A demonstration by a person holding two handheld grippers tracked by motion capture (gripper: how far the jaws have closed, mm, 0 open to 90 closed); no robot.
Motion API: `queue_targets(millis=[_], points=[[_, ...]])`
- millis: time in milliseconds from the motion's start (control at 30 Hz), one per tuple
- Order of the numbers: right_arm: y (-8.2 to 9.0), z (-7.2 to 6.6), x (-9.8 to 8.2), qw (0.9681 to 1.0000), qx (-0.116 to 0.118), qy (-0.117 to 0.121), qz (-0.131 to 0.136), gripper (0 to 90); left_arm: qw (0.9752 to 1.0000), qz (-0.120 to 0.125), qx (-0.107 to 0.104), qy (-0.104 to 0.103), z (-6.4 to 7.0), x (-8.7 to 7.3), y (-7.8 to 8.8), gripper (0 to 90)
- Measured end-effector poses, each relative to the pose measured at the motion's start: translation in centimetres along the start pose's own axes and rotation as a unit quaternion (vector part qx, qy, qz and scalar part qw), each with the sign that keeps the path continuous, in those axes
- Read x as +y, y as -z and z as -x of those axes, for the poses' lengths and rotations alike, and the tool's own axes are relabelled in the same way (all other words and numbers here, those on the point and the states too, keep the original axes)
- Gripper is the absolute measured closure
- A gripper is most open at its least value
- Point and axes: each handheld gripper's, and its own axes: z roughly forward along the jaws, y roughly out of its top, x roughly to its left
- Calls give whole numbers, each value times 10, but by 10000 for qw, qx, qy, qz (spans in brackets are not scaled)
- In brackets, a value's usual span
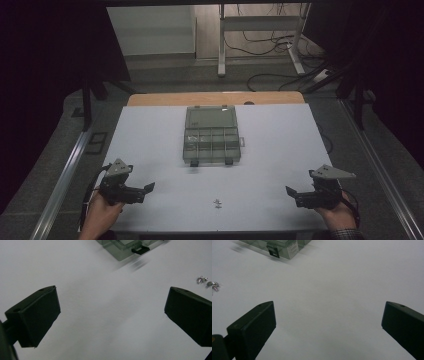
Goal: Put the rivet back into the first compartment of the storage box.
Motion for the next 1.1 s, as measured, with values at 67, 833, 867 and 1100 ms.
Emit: queue_targets(millis=[67,833,867,1100], points=[[0,0,0,10000,13,9,-6,0,10000,-88,-21,-1,2,4,-3,9],[-1,-1,0,9999,-18,71,-75,0,9974,-509,-482,-157,25,35,-29,1],[-1,-1,0,9999,-21,73,-77,0,9972,-529,-503,-166,26,36,-31,1],[-2,-2,0,9999,-24,102,-94,0,9919,-820,-855,-465,36,49,-46,0]])
